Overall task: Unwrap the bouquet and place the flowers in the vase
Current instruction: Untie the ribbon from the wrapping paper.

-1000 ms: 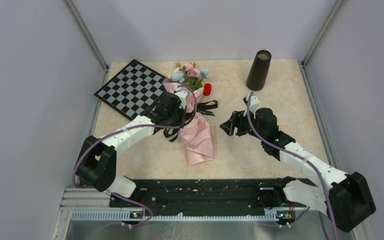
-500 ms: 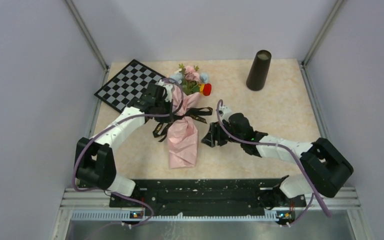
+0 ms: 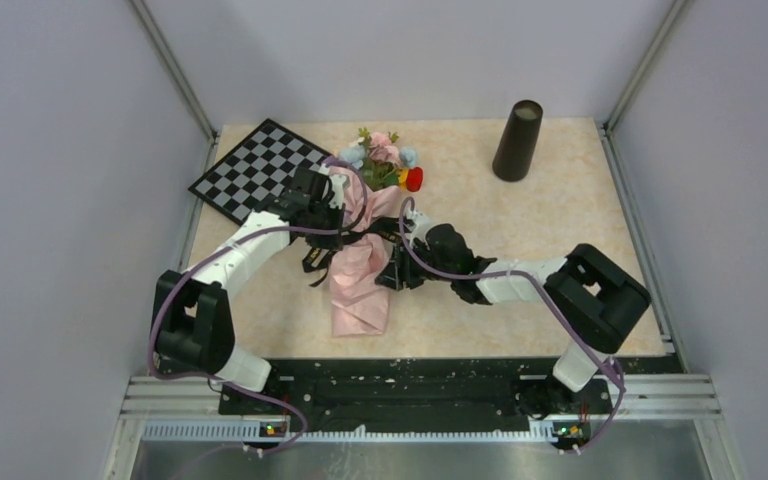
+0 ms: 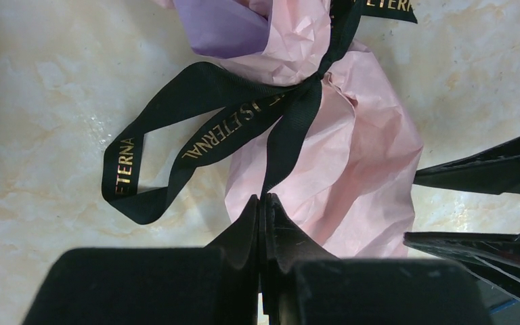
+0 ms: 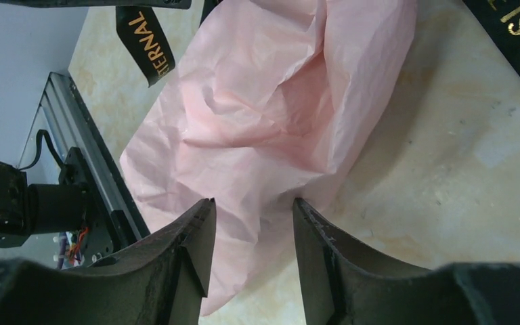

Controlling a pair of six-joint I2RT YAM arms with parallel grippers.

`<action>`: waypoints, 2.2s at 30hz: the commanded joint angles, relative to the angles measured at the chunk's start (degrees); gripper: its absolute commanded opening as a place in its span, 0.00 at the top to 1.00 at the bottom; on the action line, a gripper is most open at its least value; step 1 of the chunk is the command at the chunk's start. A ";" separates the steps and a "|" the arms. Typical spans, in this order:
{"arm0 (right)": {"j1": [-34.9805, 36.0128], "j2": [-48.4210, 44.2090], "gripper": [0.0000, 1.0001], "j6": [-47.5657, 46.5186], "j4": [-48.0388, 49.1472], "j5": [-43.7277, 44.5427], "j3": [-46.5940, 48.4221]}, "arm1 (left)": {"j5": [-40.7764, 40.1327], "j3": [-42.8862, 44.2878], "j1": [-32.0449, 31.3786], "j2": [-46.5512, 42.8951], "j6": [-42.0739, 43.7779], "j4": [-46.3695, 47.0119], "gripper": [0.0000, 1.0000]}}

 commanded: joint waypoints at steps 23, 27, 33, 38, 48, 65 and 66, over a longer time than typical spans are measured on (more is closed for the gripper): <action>2.75 -5.97 0.55 -12.68 -8.80 1.86 7.74 | -3.10 0.45 1.39 -1.61 4.93 -0.50 1.00; -0.59 -6.79 0.53 -17.86 -12.28 2.82 7.68 | -1.34 0.37 2.10 -1.98 5.09 -0.56 1.00; -4.99 -5.67 0.53 -23.02 -11.24 4.34 6.83 | -0.51 0.04 2.56 -2.67 5.46 -1.01 1.00; -5.06 -2.46 0.53 -25.10 -8.02 7.01 7.44 | 1.16 -0.28 2.74 -2.84 5.58 -0.97 1.00; -4.87 6.17 0.57 -24.82 2.71 10.10 8.42 | 1.99 -0.14 2.83 -2.48 5.66 -1.40 1.00; -4.38 17.97 0.57 -29.19 1.47 11.22 19.19 | 3.89 0.93 3.00 -1.22 5.36 -2.21 1.00; -4.42 18.65 0.57 -29.49 0.90 11.05 20.06 | 4.17 1.10 3.00 -1.01 5.32 -2.26 1.00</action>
